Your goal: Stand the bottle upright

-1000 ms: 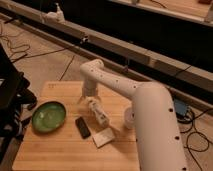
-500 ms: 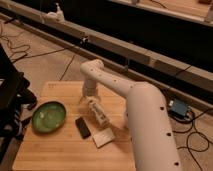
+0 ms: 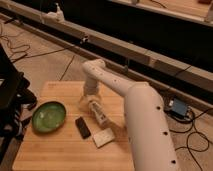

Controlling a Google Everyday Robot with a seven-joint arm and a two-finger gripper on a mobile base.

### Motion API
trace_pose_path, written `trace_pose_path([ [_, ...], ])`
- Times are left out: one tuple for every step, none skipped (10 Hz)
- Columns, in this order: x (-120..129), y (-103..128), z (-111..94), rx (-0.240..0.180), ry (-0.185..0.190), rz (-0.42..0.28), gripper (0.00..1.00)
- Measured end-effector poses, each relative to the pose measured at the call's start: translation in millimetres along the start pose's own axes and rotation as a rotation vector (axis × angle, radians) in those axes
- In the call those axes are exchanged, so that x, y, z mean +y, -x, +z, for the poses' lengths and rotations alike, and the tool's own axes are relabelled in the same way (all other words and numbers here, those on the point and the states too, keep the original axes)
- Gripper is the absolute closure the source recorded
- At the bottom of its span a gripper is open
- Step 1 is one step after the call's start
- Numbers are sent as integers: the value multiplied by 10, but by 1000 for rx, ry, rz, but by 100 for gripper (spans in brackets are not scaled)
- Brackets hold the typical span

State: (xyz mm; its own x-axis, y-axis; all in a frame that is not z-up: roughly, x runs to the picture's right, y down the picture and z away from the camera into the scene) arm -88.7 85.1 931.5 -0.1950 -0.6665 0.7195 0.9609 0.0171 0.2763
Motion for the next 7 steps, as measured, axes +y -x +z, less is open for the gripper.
trace_pose_path([
  [-13,-6,23,-3,-7,-2,27],
  [-35,-8,48,-8,-15,-5,38],
  [-54,-8,70,-12,-21,-8,47],
  [-58,8,91,-22,-24,-11,58],
  [-51,18,103,-30,-24,-12,67],
  [-45,25,114,-37,-24,-12,77],
  [-42,31,124,-43,-24,-13,86],
])
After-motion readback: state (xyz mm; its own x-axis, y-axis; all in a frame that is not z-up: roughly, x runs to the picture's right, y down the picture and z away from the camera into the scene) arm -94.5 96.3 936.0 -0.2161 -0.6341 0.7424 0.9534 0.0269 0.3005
